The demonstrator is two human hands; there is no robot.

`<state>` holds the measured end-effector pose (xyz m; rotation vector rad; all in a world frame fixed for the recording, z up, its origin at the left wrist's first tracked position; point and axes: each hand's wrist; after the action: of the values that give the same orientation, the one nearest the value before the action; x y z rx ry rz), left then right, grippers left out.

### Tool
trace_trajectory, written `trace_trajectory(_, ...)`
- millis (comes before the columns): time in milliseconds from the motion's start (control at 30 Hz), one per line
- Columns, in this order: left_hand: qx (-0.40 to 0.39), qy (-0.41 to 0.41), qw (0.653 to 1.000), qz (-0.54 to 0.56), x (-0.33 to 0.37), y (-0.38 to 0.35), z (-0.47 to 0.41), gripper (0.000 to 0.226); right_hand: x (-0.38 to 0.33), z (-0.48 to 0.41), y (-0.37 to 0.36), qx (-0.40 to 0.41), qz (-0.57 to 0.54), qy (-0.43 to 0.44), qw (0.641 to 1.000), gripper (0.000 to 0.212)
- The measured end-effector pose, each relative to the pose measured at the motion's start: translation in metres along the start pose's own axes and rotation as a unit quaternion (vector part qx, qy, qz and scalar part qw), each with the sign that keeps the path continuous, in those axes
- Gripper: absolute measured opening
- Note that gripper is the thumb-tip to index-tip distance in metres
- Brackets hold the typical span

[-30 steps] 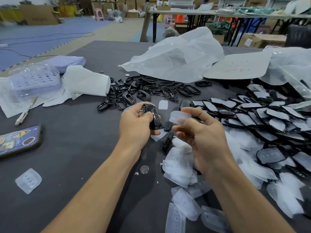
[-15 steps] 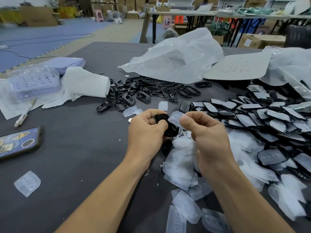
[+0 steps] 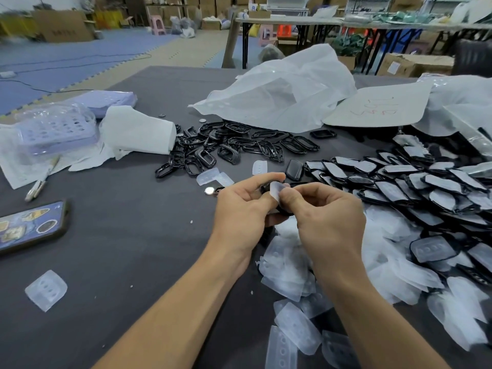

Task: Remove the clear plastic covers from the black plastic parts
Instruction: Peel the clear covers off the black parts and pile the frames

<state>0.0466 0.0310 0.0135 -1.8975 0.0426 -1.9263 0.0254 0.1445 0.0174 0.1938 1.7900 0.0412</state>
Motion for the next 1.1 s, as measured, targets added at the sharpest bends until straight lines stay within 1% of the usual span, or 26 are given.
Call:
trace_trajectory(167, -0.065, 0.052, 0.994, 0.064, 0.002, 0.002, -0.001, 0.038, -0.001, -0.001, 0.0, 0.046, 0.059, 0.043, 0.996, 0.023)
trace_trajectory(367, -0.07, 0.051, 0.994, 0.062, -0.002, 0.0, 0.0, 0.053, 0.0, -0.003, 0.002, 0.056, 0.102, 0.067, 0.991, 0.025)
trace_trajectory(667, -0.074, 0.046, 0.992, 0.09, 0.001, -0.002, 0.003, 0.04, -0.003, -0.001, 0.002, 0.053, 0.138, 0.119, 0.982, 0.031)
trace_trajectory(833, -0.072, 0.046, 0.989, 0.124, 0.006, -0.004, 0.004, 0.044, -0.004, 0.001, 0.003, 0.078, 0.145, 0.131, 0.978, 0.034)
trace_trajectory(900, -0.074, 0.04, 0.988, 0.131, 0.007, -0.003, 0.003, 0.048, -0.004, 0.001, 0.003, 0.07, 0.121, 0.118, 0.983, 0.032)
trace_trajectory(967, -0.079, 0.035, 0.988, 0.13, 0.008, -0.003, 0.003, 0.05, -0.003, -0.002, 0.004, 0.048, 0.066, 0.093, 0.992, 0.026)
trace_trajectory(1100, -0.076, 0.006, 0.993, 0.09, 0.008, -0.001, 0.003, 0.04, -0.003, -0.007, 0.007, 0.006, -0.027, 0.076, 0.997, 0.016)
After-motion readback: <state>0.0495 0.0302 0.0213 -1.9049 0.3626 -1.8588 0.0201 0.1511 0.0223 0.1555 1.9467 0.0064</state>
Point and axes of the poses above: each hand's wrist, its own z-axis away from the middle knuckle, its own y-axis out of the back of the hand, x = y × z, and after that the axes turned 5 degrees about y, right-handed
